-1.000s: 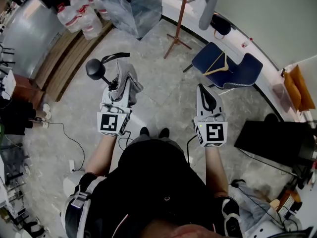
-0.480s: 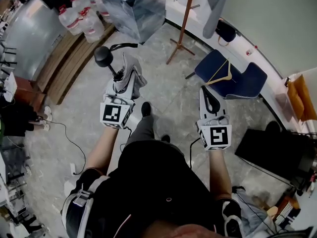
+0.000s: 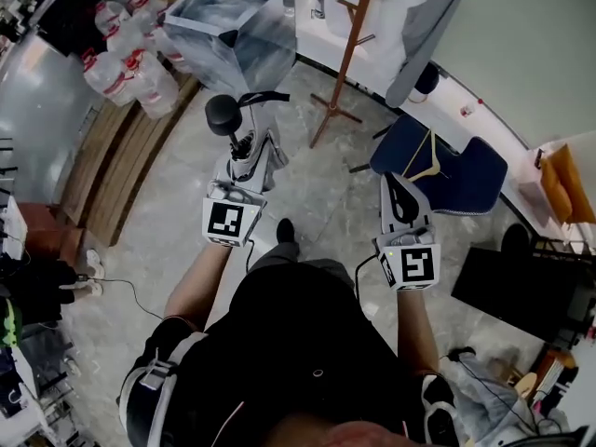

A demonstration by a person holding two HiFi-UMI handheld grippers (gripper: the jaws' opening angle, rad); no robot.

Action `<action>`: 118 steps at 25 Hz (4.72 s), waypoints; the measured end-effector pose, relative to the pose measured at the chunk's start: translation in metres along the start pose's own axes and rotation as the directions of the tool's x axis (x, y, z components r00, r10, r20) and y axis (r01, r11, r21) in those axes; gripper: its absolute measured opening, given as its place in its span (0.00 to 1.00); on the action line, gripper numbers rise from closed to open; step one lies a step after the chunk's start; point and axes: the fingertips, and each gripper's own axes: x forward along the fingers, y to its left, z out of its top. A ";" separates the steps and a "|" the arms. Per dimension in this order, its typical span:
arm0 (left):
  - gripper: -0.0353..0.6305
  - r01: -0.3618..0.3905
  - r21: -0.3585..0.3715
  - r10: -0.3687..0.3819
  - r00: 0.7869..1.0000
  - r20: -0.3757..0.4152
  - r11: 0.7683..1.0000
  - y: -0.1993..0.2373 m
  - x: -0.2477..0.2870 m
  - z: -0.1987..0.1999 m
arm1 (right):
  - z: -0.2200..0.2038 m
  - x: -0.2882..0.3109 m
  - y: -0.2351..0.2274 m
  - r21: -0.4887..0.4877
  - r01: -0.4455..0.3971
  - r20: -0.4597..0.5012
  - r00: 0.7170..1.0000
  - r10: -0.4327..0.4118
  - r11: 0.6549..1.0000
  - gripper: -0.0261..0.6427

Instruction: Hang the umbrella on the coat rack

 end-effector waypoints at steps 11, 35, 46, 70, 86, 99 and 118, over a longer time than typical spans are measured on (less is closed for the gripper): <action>0.11 0.125 -0.013 -0.126 0.992 -0.022 0.992 0.028 0.137 -0.022 | -0.020 0.094 -0.061 0.024 0.036 -0.049 0.998 -0.035 0.999 0.04; 0.11 0.318 -0.115 -0.330 0.937 -0.117 0.941 -0.029 0.393 -0.083 | -0.070 0.176 -0.177 0.065 0.065 -0.167 0.984 -0.053 0.996 0.04; 0.11 0.346 -0.229 -0.389 0.902 -0.186 0.910 -0.039 0.428 -0.130 | -0.092 0.191 -0.175 0.117 0.102 -0.243 0.967 -0.072 0.988 0.04; 0.11 0.225 -0.288 -0.307 0.910 -0.280 0.931 -0.032 0.461 -0.152 | -0.107 0.191 -0.176 0.148 0.105 -0.272 0.960 -0.062 0.983 0.04; 0.11 0.180 -0.261 -0.253 0.925 -0.283 0.949 -0.030 0.456 -0.155 | -0.110 0.194 -0.179 0.150 0.094 -0.271 0.961 -0.050 0.984 0.04; 0.11 0.182 -0.240 -0.249 0.925 -0.287 0.954 -0.030 0.463 -0.147 | -0.115 0.195 -0.176 0.154 0.080 -0.295 0.955 -0.031 0.985 0.04; 0.11 0.196 -0.271 -0.285 0.894 -0.345 0.942 -0.035 0.456 -0.145 | -0.110 0.199 -0.177 0.153 0.061 -0.266 0.964 -0.018 0.986 0.04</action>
